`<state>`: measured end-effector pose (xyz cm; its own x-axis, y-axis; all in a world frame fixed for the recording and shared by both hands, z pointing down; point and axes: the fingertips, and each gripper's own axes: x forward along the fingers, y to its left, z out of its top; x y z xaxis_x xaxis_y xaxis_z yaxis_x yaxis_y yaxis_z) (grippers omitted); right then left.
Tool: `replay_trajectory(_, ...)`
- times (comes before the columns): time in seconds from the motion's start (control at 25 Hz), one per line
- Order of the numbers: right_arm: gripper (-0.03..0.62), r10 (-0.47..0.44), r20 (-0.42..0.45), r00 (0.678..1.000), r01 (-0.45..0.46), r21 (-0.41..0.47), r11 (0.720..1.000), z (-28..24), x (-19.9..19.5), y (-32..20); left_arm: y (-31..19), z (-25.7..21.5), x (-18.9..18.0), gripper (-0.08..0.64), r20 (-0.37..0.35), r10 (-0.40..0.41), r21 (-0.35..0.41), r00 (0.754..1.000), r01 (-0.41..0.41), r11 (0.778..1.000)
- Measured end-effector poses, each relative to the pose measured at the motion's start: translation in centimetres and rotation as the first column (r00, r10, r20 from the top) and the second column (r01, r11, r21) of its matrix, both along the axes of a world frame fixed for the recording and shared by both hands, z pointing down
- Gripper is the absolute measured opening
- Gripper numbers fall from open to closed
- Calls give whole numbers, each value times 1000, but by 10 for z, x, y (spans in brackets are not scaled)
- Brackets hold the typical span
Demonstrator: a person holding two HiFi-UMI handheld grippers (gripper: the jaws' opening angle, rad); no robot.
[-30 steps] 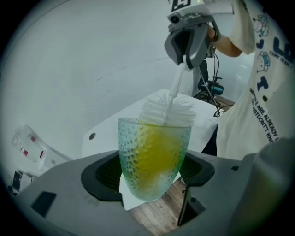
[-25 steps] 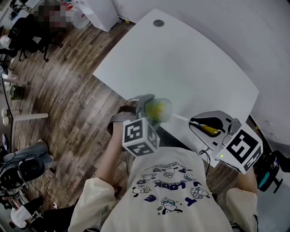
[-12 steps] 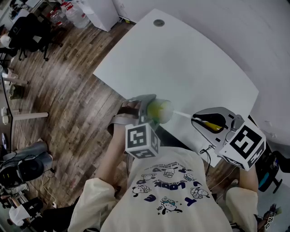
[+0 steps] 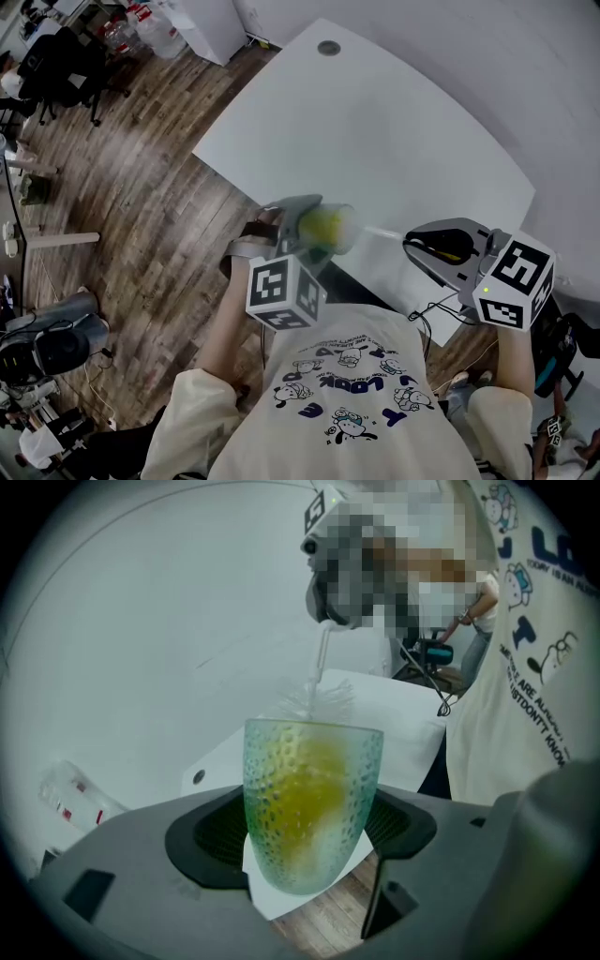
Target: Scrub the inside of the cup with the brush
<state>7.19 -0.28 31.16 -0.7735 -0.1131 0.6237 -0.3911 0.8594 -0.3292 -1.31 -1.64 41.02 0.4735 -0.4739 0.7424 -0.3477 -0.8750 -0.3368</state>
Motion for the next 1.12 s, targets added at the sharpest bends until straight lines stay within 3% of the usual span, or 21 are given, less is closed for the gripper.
replay_trajectory(0.16,44,26,37,999,-24,-51,998,4,3,3,0,-3,0,371,-57,-26,-32,998,24,999)
replay_trajectory(0.48,44,30,34,999,-27,-81,996,7,3,14,3,-2,1,371,-86,-37,-77,996,30,997)
replay_trajectory(1.12,44,-45,-92,995,54,91,994,-2,-7,26,4,15,10,371,-27,-25,-143,999,21,990)
